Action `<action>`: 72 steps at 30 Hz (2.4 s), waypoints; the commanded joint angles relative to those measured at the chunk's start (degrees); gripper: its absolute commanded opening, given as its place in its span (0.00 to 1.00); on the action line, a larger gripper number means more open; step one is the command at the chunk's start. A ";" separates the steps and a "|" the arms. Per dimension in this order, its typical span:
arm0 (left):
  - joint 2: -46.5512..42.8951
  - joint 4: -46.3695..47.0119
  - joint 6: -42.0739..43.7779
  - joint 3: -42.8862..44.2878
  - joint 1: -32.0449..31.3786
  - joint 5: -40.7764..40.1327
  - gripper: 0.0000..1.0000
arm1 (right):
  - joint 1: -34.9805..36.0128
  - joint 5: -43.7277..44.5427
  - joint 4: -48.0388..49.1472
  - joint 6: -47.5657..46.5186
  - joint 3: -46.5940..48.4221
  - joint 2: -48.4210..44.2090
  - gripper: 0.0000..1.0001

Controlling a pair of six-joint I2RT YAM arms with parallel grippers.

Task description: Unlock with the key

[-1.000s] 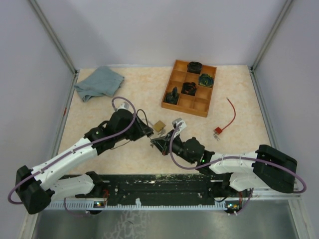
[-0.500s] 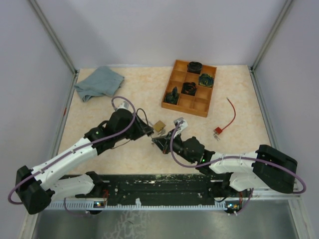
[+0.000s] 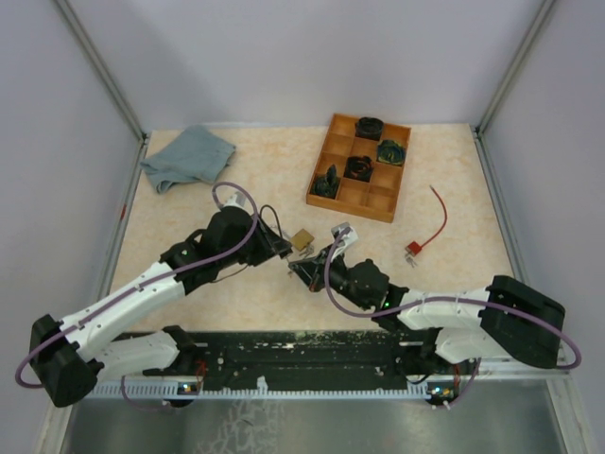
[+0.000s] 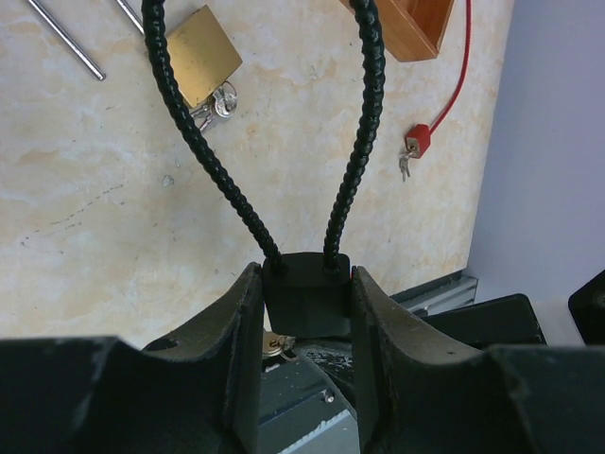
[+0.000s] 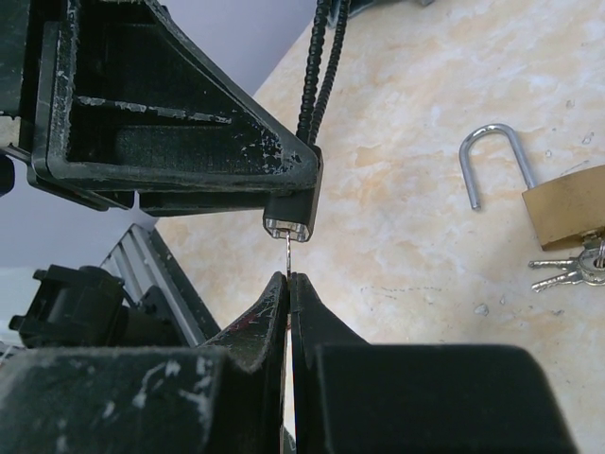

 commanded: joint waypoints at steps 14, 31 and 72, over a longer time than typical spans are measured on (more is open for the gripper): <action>-0.49 2.38 3.49 -0.53 -0.19 3.92 0.00 | -2.33 -1.61 5.89 4.32 -0.92 -2.25 0.00; -3.95 8.27 0.52 -6.43 -1.66 6.84 0.00 | -6.58 -4.89 17.92 9.13 -1.94 2.68 0.00; 1.84 3.96 -5.03 -3.31 -8.45 7.43 0.00 | -14.57 -15.49 13.60 -5.62 5.68 1.79 0.00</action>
